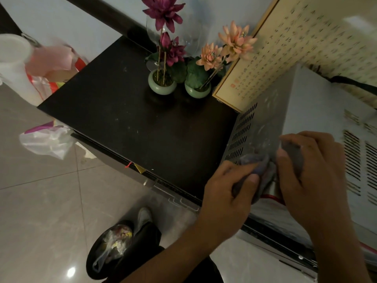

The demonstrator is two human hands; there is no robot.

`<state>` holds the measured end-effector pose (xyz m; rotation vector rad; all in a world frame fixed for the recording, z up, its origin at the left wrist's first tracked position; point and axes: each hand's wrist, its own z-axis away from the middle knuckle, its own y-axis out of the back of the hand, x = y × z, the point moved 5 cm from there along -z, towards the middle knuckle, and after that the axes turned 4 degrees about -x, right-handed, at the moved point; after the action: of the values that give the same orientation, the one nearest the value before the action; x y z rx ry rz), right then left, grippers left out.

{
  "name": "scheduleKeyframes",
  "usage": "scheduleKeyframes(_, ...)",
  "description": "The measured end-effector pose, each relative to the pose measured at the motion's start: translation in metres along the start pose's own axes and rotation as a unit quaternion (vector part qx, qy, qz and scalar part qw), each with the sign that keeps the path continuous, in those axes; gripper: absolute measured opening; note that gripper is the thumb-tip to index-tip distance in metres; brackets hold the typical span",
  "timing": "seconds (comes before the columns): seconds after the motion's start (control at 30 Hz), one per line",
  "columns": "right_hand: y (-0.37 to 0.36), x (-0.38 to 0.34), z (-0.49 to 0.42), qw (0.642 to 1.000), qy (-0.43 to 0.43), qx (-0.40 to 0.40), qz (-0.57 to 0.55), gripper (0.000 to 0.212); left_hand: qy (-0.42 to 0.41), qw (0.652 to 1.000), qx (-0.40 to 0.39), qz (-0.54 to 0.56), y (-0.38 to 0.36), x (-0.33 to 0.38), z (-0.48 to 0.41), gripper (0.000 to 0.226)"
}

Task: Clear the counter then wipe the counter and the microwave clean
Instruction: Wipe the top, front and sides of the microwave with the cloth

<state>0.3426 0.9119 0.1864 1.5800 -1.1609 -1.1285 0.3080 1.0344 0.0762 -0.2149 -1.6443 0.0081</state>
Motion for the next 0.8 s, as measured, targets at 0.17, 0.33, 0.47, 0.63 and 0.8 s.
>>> scheduleKeyframes(0.17, -0.001, 0.003, 0.001, 1.0, 0.001, -0.002, 0.007, 0.041, 0.076, 0.994, 0.011, -0.081, 0.01, -0.04, -0.016, 0.026)
scheduleKeyframes(0.33, 0.0, 0.002, 0.002, 1.0, 0.009, 0.007, -0.003, 0.028, 0.019, 0.998, -0.013, -0.054, 0.009, -0.033, -0.027, 0.027)
scheduleKeyframes(0.47, 0.001, 0.002, 0.002, 1.0, 0.012, 0.011, -0.004, 0.027, -0.082, 0.996, -0.032, -0.005, 0.004, -0.012, -0.007, 0.03)
scheduleKeyframes(0.63, 0.0, 0.003, 0.002, 1.0, 0.008, 0.002, -0.003, 0.027, 0.054, 0.994, 0.013, -0.096, 0.007, -0.054, -0.045, 0.03)
scheduleKeyframes(0.8, 0.0, 0.003, 0.003, 1.0, -0.001, 0.008, -0.017, 0.028, 0.001, 0.999, -0.009, -0.041, 0.001, -0.024, -0.063, 0.028)
